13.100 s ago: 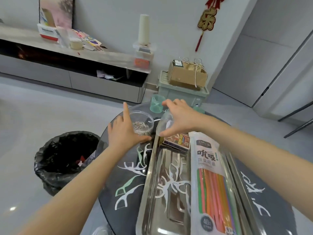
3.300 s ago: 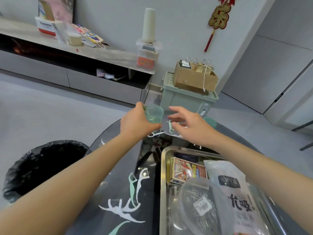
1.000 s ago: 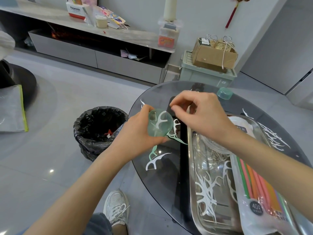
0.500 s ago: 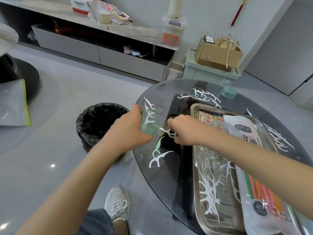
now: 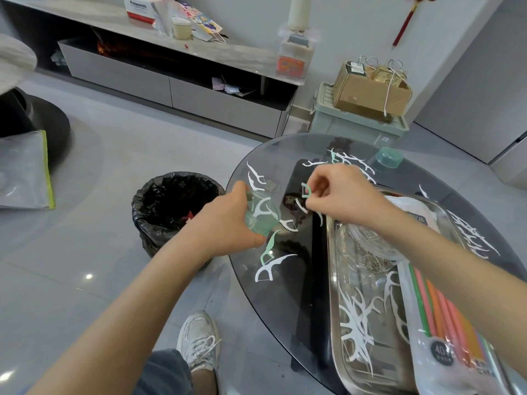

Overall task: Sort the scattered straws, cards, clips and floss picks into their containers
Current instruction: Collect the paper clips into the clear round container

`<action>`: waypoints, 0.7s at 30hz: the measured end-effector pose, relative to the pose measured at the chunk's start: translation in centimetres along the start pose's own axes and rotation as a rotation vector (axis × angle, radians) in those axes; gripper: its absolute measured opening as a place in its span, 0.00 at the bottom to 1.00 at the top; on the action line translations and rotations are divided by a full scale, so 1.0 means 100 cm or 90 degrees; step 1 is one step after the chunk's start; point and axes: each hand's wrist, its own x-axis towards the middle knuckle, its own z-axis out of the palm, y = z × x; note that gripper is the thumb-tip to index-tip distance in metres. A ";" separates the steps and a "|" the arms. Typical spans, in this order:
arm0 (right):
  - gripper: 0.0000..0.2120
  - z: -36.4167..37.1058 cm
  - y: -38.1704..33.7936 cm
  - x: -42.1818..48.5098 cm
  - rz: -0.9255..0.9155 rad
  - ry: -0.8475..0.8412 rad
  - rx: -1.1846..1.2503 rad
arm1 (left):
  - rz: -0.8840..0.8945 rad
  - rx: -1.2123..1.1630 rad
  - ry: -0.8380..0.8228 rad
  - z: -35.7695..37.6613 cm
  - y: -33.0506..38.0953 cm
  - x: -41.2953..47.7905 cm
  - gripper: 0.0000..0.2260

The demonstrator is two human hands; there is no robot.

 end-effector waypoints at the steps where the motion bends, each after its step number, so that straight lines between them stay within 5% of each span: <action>1: 0.03 -0.008 -0.004 -0.002 0.018 0.002 0.118 | 0.004 0.000 -0.002 0.001 0.000 0.001 0.25; 4: 0.06 -0.022 -0.016 -0.008 0.022 -0.026 0.367 | 0.020 0.003 -0.010 0.004 0.001 0.002 0.25; 7: 0.07 -0.014 -0.029 -0.011 0.009 -0.045 0.431 | 0.038 -0.026 -0.003 0.007 0.004 0.002 0.29; 17: 0.05 0.010 -0.021 -0.003 0.009 0.000 0.231 | 0.003 -0.039 0.045 0.007 0.002 0.003 0.29; 21: 0.11 0.013 0.001 0.011 -0.022 -0.055 -0.139 | -0.016 -0.011 0.037 0.006 0.000 0.004 0.29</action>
